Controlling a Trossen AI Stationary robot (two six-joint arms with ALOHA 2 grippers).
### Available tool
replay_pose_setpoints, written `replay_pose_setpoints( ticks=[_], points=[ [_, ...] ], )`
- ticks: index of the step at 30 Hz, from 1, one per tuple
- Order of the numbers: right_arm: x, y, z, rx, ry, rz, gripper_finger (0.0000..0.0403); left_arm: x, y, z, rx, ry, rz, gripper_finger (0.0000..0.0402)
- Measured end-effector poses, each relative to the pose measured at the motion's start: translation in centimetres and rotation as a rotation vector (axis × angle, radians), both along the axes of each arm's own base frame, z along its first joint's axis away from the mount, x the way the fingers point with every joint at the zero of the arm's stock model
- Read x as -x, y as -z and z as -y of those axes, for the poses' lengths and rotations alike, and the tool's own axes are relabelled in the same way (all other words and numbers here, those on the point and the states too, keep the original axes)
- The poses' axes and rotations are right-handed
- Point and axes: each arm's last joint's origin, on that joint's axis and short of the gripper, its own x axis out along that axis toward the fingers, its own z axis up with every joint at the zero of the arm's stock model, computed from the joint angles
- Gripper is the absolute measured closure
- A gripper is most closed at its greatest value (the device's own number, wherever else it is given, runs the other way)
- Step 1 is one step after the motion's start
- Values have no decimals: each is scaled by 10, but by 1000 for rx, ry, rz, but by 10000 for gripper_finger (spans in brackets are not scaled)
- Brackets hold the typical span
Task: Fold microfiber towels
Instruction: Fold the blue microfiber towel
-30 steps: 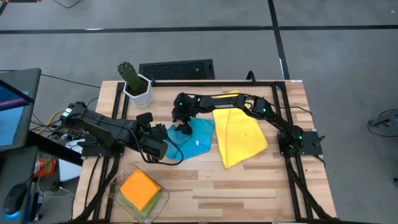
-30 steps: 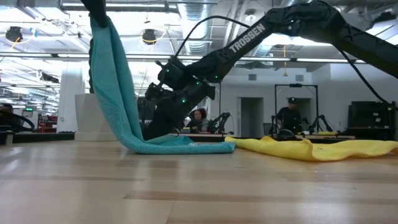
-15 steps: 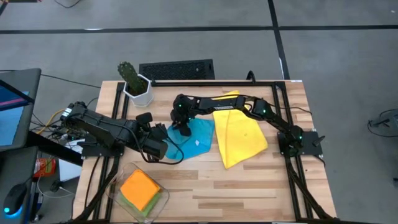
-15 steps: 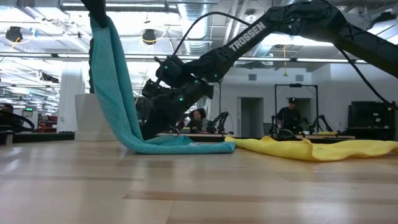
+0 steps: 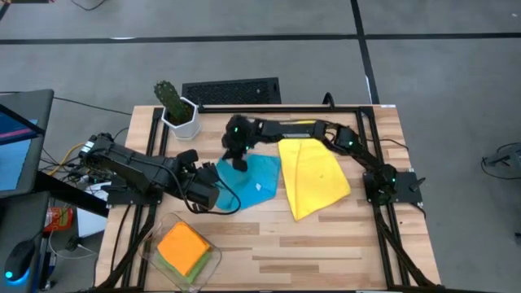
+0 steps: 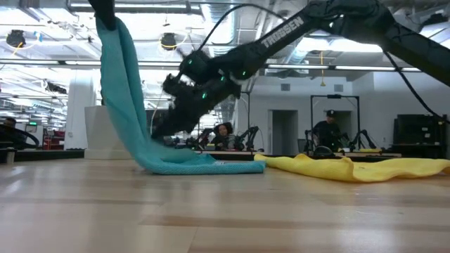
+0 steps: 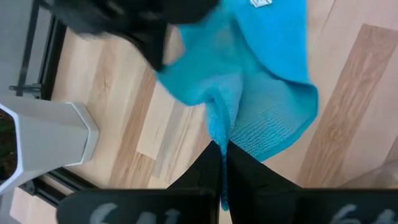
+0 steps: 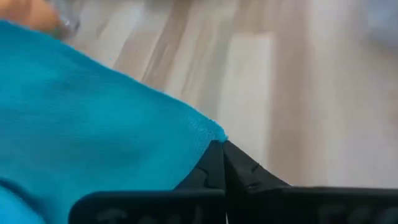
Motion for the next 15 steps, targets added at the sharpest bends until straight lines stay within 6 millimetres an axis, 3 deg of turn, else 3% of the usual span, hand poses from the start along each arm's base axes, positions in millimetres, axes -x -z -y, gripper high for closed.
replay_pose_setpoints(
  ticks=[3,8,15],
  points=[
    [7,-22,18,-4,46,30,397,1,0,2,-1,9,-1,401],
    [23,-33,40,-20,97,-10,397,2,0,4,-5,17,-2,401],
    [46,-74,52,-20,132,-22,397,6,0,0,-62,-43,-17,401]
  ],
)
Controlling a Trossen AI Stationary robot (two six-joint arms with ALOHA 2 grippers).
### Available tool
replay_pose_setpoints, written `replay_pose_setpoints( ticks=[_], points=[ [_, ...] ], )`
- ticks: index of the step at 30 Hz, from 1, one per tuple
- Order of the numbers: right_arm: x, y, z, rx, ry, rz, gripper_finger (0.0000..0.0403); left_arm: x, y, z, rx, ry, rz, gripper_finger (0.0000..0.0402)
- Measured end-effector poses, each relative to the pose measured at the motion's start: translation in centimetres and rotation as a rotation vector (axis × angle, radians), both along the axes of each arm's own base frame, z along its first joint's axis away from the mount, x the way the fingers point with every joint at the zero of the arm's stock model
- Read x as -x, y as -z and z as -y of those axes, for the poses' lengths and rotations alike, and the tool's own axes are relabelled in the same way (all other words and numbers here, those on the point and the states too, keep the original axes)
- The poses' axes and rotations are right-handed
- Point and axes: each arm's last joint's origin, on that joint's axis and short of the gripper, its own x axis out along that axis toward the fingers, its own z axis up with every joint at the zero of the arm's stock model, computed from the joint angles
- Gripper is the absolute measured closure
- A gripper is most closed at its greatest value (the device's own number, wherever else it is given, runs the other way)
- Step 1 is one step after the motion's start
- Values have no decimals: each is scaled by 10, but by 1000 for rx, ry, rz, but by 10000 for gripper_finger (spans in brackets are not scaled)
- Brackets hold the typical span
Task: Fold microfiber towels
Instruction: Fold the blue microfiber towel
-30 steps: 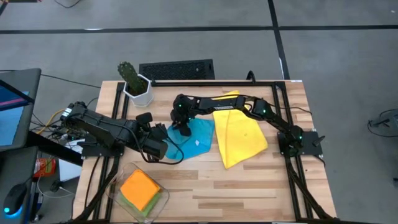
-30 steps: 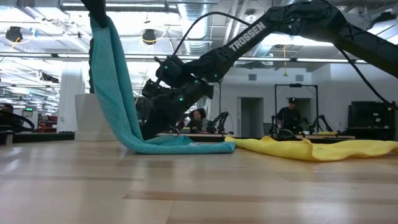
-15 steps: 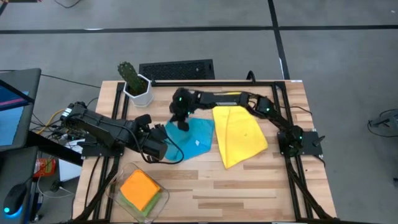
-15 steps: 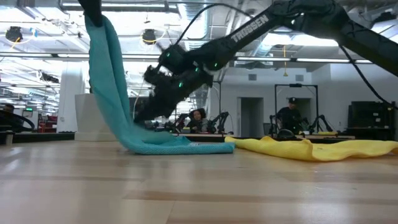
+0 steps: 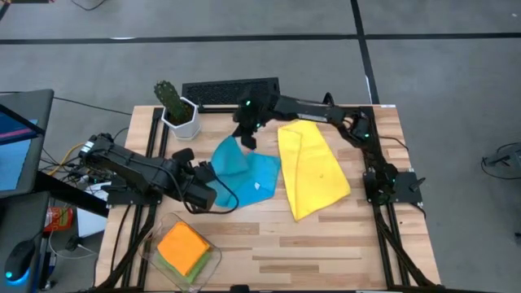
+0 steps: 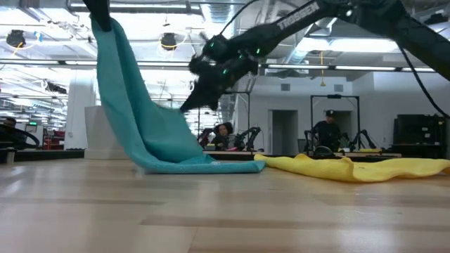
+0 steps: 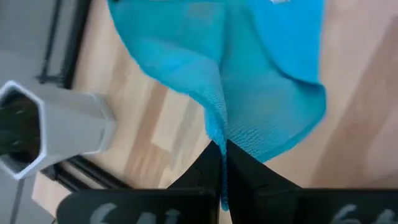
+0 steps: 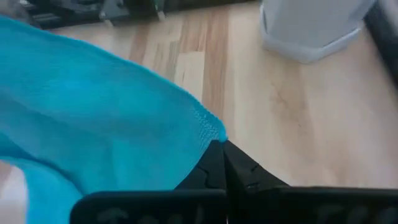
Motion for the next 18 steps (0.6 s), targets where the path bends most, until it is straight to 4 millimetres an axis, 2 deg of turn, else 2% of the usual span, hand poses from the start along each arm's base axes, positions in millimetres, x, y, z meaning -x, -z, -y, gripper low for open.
replay_pose_setpoints(
  ticks=[6,12,18],
  points=[
    [42,-88,14,81,62,149,397,4,-18,-12,-119,-78,153,401],
    [89,-164,9,253,176,269,397,15,-42,-46,-432,-182,315,401],
    [128,-209,6,460,370,293,397,35,-62,-93,-622,-305,310,401]
  ],
)
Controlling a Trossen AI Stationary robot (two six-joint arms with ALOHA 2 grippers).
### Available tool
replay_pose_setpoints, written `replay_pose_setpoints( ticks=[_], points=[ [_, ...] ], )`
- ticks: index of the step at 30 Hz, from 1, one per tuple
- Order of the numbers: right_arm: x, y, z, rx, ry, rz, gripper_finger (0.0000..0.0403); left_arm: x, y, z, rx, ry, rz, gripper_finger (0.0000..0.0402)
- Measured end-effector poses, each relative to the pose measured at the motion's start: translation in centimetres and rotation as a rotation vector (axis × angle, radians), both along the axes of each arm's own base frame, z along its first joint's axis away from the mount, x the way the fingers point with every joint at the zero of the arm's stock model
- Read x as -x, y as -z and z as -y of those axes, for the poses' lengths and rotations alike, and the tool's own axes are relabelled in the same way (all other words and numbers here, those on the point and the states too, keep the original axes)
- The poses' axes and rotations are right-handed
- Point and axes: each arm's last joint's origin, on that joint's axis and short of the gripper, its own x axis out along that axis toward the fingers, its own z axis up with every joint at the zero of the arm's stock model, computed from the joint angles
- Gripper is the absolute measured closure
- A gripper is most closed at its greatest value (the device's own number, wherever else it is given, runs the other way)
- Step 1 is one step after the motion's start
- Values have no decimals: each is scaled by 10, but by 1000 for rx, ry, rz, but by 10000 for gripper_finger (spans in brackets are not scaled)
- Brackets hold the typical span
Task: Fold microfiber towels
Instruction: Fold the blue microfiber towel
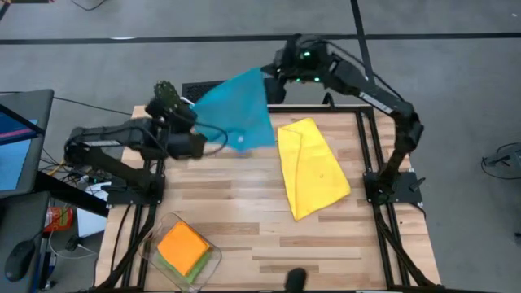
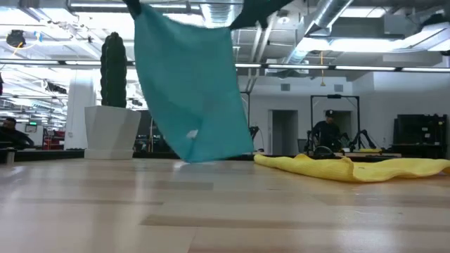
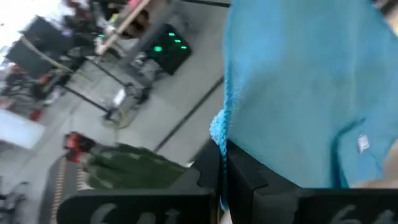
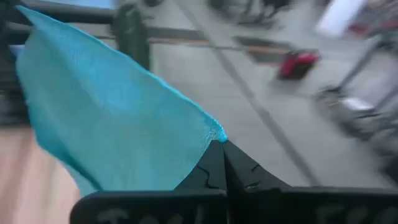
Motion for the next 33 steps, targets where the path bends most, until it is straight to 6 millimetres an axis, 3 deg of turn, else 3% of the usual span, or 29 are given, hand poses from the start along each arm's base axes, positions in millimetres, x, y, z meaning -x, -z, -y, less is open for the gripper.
replay_pose_setpoints(
  ticks=[4,8,14,18,22,28,33],
  points=[
    [21,-24,-10,83,88,30,397,-3,-11,-24,-35,25,-69,401],
    [31,-34,-22,70,98,37,397,-16,-24,-42,-98,153,-166,401],
    [43,-36,-50,11,37,-54,397,-29,-28,-40,30,426,-40,401],
    [46,-37,-59,21,47,-76,397,-27,-23,-38,88,523,-114,401],
    [44,-31,-50,16,83,-104,397,-20,-19,-50,70,467,-227,401],
    [32,-8,-27,20,145,-111,397,-7,-14,-89,62,316,-302,401],
    [32,-9,-24,69,208,-58,397,-3,-18,-115,-10,253,-291,401]
  ],
)
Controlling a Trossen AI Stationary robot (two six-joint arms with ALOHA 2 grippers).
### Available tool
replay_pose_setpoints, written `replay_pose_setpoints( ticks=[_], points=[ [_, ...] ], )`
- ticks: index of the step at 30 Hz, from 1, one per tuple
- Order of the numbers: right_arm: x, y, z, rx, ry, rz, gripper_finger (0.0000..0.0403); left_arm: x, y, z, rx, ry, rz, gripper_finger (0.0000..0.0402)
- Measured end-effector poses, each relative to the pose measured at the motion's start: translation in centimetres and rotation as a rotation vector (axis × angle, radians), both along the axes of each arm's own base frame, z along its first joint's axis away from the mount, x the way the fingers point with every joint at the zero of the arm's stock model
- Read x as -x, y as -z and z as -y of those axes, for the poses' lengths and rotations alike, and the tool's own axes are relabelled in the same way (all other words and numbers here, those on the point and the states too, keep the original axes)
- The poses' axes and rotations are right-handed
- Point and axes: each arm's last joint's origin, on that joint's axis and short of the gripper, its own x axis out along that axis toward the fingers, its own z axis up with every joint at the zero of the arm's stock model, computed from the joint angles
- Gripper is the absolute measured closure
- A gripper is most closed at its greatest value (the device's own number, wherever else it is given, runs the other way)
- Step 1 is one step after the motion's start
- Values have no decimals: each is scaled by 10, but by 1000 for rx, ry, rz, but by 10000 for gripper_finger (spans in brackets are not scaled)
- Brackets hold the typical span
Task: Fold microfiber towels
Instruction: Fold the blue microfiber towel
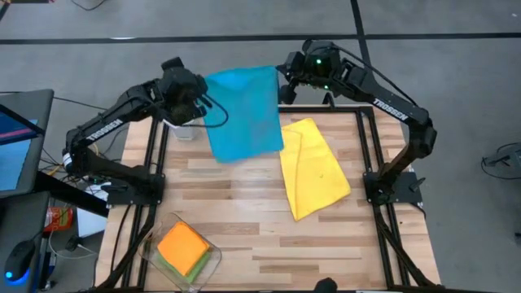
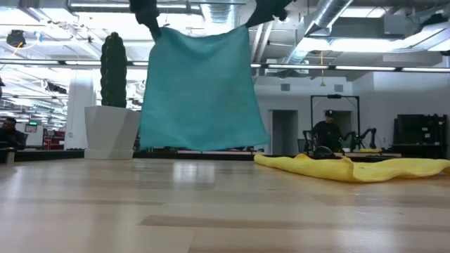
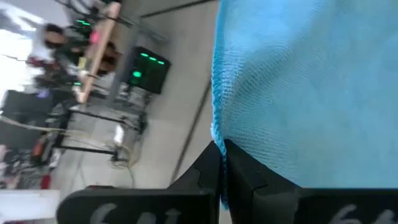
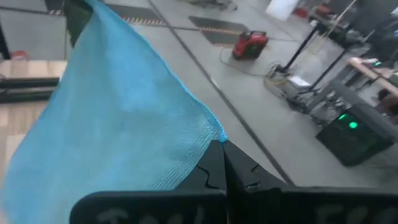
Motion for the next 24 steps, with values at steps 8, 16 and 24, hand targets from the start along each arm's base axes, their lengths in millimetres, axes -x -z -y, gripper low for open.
replay_pose_setpoints(
  ticks=[8,16,24],
  points=[
    [18,-8,-18,-51,3,-45,397,2,-14,6,15,59,87,401],
    [14,35,-81,-226,-123,-178,397,5,12,52,501,267,30,401],
    [8,110,-159,-412,-240,-231,397,-8,45,100,729,315,-12,401]
  ],
)
